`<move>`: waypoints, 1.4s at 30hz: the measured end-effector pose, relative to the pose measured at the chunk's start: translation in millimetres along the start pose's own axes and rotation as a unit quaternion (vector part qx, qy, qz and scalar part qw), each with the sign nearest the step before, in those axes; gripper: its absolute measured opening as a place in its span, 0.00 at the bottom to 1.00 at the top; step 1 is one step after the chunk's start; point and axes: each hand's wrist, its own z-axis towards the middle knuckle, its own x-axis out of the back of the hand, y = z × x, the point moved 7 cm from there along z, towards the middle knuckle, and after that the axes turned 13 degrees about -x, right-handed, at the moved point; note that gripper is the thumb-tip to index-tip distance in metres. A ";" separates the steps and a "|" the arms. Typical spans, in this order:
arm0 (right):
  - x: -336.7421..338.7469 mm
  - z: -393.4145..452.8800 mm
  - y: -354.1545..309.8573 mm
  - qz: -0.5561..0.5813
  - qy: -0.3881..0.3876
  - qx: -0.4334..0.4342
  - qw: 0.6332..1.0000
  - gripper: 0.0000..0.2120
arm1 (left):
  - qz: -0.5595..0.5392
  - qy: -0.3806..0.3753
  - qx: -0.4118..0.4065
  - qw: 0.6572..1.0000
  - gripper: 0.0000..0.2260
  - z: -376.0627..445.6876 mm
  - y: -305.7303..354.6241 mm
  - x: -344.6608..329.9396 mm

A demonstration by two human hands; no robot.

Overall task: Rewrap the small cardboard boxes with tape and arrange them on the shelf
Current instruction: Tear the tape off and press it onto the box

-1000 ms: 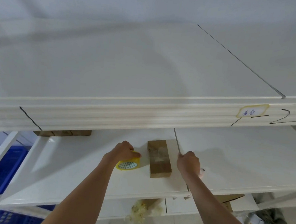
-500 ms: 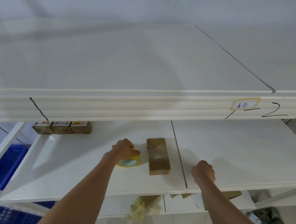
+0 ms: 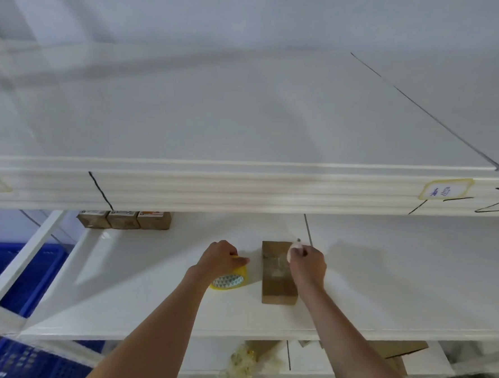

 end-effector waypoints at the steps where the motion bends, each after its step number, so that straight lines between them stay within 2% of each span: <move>1: -9.3 -7.0 -6.8 0.005 -0.018 0.016 1.000 0.10 | 0.000 -0.001 0.000 1.000 0.17 0.4 0.4 -0.4; 5: -43.3 -26.3 -13.5 -0.029 -0.102 0.063 0.992 0.02 | 0.001 -0.003 0.002 1.000 0.19 0.6 1.4 -1.0; 8: -57.9 -26.2 0.3 -0.031 -0.149 0.062 0.986 0.05 | 0.006 -0.002 0.002 1.000 0.20 0.9 1.9 -2.4; 10: -56.2 -24.6 4.0 -0.015 -0.152 0.065 0.986 0.07 | 0.013 0.003 0.000 1.000 0.21 -0.2 3.1 0.8; 14: -53.5 -25.6 6.1 -0.011 -0.167 0.085 0.982 0.03 | 0.024 -0.009 -0.005 1.000 0.20 0.9 -1.8 2.4; 19: -55.9 -28.8 6.8 -0.020 -0.177 0.117 0.977 0.06 | 0.007 -0.014 -0.002 1.000 0.20 1.2 -5.5 2.5; 24: -59.0 -30.4 4.8 -0.062 -0.180 0.144 0.971 0.07 | -0.011 -0.010 0.000 1.000 0.20 0.4 -9.2 0.4; 31: -66.4 -31.9 1.3 -0.150 -0.168 0.185 0.957 0.14 | -0.026 -0.004 -0.002 1.000 0.20 -1.4 -9.8 -0.8; 42: -72.1 -33.8 -3.3 -0.204 -0.175 0.197 0.943 0.13 | -0.040 0.001 0.000 0.999 0.19 -2.4 -9.4 -3.0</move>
